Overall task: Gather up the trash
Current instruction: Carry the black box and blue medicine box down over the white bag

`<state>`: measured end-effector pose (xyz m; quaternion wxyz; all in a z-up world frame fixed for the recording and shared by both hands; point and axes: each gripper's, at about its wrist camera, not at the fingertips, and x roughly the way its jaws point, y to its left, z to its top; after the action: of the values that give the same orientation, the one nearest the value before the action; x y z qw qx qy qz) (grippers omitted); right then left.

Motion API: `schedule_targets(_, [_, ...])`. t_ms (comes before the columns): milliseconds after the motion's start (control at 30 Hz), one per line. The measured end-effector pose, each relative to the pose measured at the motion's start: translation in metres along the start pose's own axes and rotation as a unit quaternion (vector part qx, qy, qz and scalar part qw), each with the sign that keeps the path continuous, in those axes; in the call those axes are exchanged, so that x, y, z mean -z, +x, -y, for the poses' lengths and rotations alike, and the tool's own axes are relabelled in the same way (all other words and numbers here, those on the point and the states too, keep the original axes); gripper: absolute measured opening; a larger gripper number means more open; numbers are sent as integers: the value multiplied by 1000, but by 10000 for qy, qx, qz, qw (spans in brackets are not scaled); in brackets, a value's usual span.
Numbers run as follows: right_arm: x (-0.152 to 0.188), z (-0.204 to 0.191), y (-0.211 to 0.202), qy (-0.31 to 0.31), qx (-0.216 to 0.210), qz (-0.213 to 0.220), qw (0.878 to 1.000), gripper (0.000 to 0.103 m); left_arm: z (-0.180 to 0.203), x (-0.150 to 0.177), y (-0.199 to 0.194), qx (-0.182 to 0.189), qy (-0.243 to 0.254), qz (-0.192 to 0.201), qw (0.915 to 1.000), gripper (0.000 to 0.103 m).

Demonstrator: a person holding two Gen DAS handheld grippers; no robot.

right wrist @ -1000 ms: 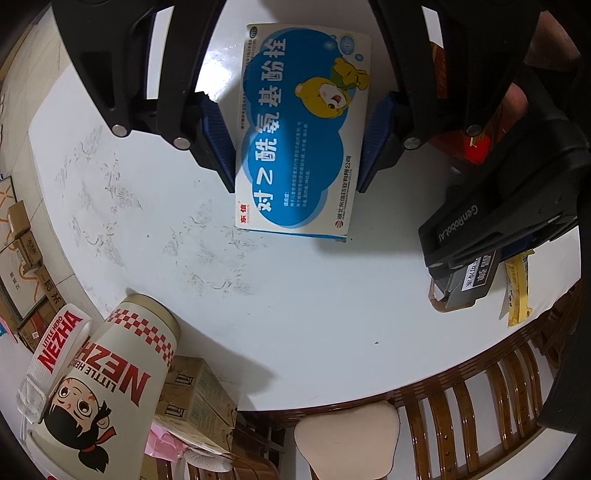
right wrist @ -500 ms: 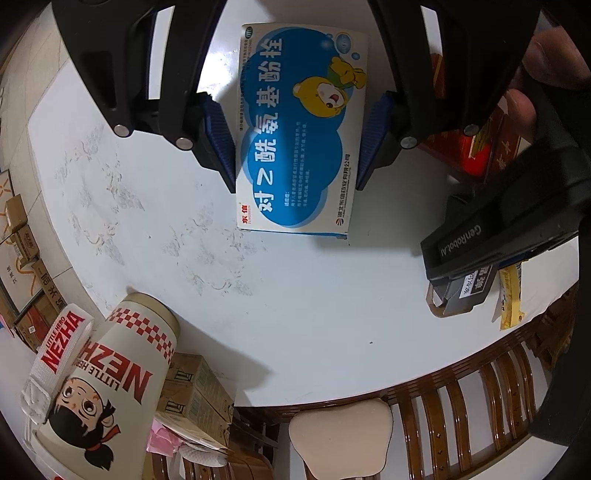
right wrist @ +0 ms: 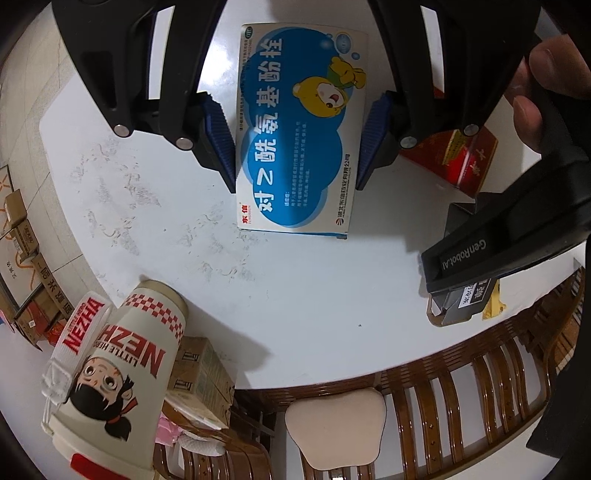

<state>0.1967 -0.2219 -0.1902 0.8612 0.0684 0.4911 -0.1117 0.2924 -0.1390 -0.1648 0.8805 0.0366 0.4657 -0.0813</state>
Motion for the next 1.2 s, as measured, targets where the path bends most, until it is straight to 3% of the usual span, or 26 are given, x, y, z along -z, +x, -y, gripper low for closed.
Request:
schedule_targets(533, [-5, 10, -86, -88, -287, 545, 9981, 59, -5, -6, -99, 40, 11, 540, 9985, 51])
schedule_targets(767, [6, 17, -136, -232, -429, 877, 9950, 59, 1, 14, -146, -176, 117, 719, 9972, 51])
schedule_targets(1200, [55, 38, -208, -489, -636, 1316, 9880, 59, 11, 68, -229, 145, 179, 1046, 9942, 51])
